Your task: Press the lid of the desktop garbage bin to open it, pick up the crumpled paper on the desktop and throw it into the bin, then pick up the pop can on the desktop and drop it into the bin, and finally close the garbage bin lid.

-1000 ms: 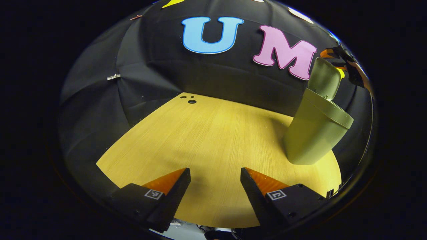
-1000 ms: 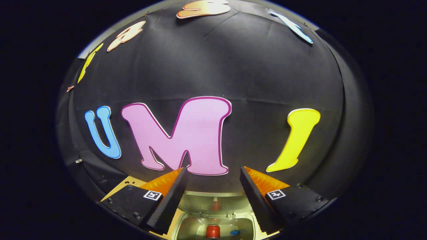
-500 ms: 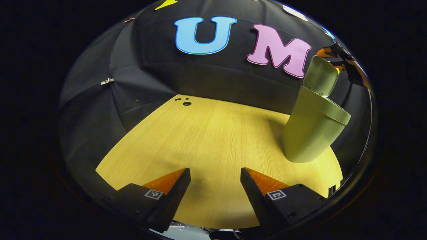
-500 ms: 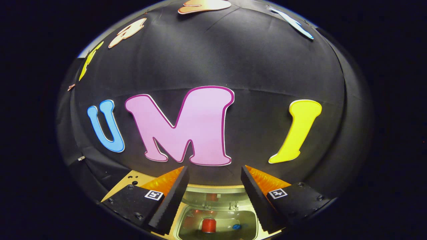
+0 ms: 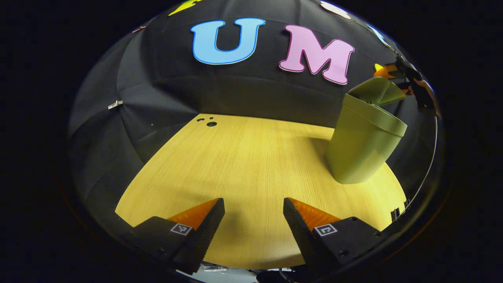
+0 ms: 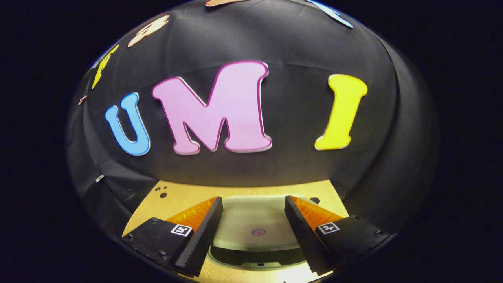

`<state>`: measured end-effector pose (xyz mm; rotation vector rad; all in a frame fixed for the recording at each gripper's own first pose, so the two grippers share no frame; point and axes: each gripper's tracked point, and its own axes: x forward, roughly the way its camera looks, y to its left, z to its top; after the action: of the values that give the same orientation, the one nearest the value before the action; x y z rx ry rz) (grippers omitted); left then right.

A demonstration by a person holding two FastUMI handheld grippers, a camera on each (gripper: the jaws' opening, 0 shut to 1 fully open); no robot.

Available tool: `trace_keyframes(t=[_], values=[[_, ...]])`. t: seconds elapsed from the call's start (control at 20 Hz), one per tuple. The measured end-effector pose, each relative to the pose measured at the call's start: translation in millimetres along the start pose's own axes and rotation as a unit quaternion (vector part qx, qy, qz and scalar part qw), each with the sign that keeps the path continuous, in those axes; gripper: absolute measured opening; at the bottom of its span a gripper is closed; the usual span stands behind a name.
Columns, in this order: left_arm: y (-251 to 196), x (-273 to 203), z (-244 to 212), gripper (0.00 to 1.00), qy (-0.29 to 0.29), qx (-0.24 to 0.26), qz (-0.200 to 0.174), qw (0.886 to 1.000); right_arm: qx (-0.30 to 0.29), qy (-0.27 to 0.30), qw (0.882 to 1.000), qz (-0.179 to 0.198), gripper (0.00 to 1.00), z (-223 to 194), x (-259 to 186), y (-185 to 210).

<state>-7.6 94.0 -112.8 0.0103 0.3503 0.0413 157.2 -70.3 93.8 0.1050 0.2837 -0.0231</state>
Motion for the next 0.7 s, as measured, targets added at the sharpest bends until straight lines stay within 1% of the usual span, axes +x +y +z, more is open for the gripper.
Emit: trace_keyframes(t=[0.1, 0.25, 0.4, 0.55, 0.7], values=[[-0.3, 0.1, 0.1, 0.97, 0.003, 0.007, -0.002, 1.000, 0.002, 0.014, 1.000, -0.002, 0.99, -25.8, -3.1, -1.1], [-3.8, -1.3, -1.3, 0.97, 0.007, 0.017, -0.008, 1.000, 0.004, 0.027, 1.000, -0.006, 0.99, -50.8, -5.2, -4.3], [-7.7, -3.4, -1.5, 0.97, 0.010, 0.031, -0.014, 0.999, -0.002, 0.023, 1.000, -0.012, 0.99, -64.0, -8.9, -5.4], [-13.7, -4.8, -2.0, 0.97, 0.011, 0.042, -0.024, 0.999, -0.023, 0.015, 0.999, -0.020, 0.99, -72.9, -14.4, -5.5], [-17.2, -6.5, -2.2, 0.97, 0.013, 0.049, -0.032, 0.998, -0.016, -0.003, 1.000, -0.024, 0.99, -72.5, -16.0, -4.9]])
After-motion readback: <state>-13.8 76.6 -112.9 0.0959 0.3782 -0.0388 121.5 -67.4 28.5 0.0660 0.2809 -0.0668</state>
